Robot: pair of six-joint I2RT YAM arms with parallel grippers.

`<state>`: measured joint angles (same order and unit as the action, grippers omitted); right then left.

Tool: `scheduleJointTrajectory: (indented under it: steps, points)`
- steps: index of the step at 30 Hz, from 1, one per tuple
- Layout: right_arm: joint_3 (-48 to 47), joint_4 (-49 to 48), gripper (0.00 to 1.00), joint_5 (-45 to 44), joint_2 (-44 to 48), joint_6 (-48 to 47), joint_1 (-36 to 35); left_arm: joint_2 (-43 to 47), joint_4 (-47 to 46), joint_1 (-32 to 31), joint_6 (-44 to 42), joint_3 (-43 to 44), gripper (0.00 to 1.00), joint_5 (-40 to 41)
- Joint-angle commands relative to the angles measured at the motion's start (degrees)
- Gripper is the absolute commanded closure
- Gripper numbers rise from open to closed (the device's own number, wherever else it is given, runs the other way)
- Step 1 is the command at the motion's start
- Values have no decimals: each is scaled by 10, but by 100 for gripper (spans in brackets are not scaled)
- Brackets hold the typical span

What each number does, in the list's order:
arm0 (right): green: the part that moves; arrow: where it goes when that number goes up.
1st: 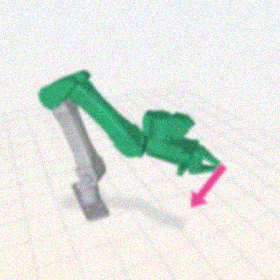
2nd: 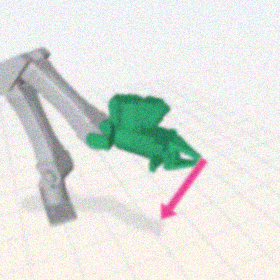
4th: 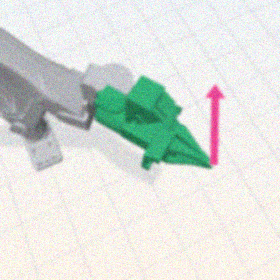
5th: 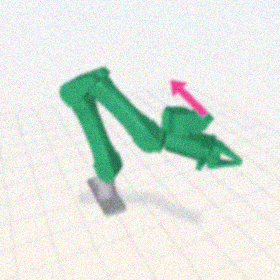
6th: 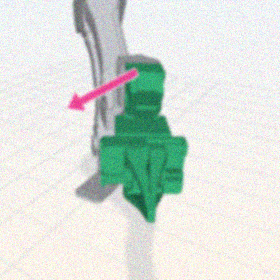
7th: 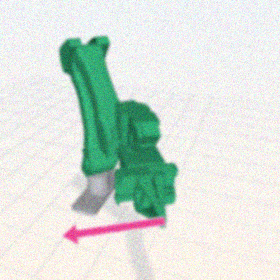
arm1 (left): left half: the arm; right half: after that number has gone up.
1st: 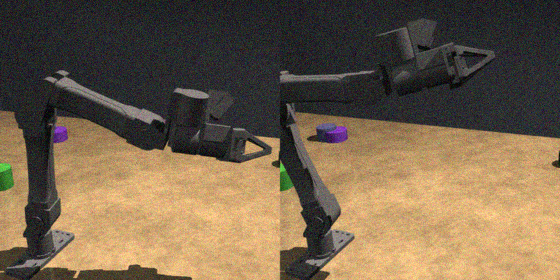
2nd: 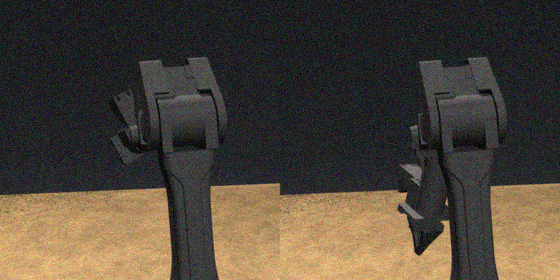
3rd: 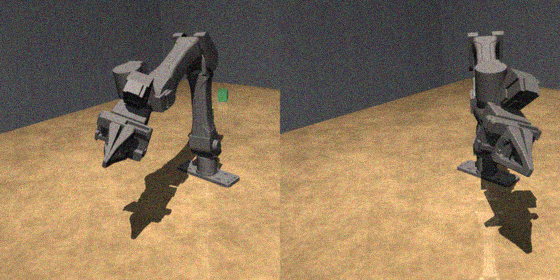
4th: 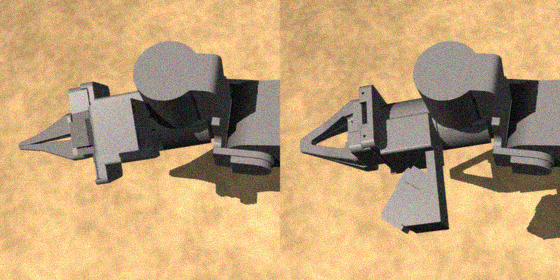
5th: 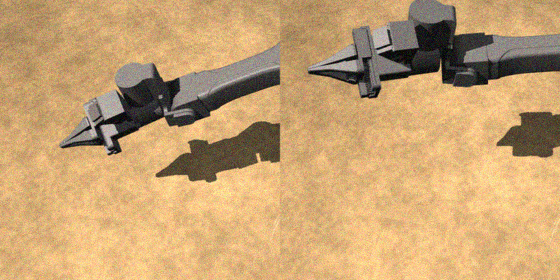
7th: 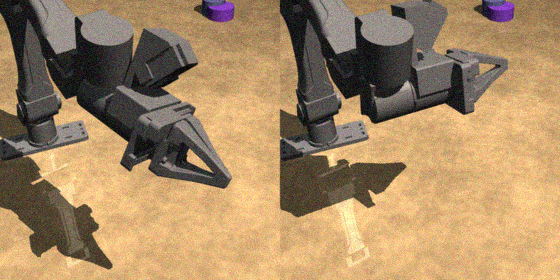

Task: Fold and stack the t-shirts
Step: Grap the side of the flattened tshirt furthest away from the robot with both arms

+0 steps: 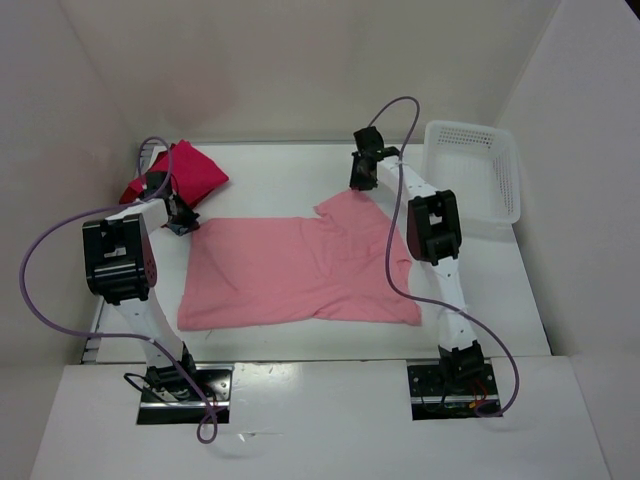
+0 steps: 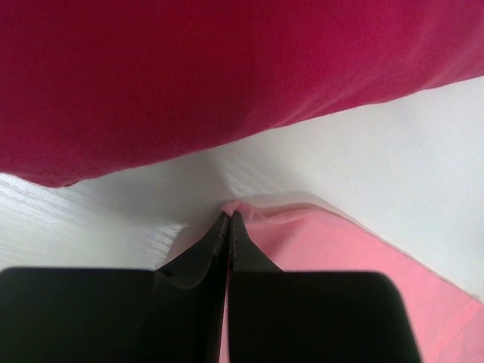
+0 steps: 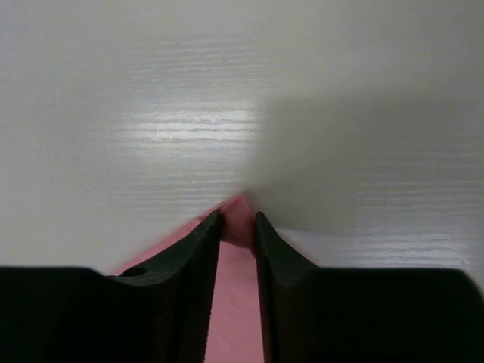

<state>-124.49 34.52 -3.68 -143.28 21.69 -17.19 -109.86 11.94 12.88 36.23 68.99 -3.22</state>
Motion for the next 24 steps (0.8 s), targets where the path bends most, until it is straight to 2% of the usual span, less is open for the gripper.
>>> scheduleJointTrajectory:
  steps: [1,3,6,14,24]
  points:
    - [-21,20,72,-9,-4,-1,-14,8,-10,1,-4,-10,100,-8]
    - [-21,15,86,-30,-4,-1,-14,8,-10,1,-4,-10,100,-13]
    - [-21,7,93,-44,-4,5,-14,8,-10,1,-4,-10,100,-13]
    - [42,-36,98,-45,110,5,7,26,2,1,-9,-4,100,-13]
    - [307,-88,100,39,309,17,25,107,14,1,-14,-58,100,-13]
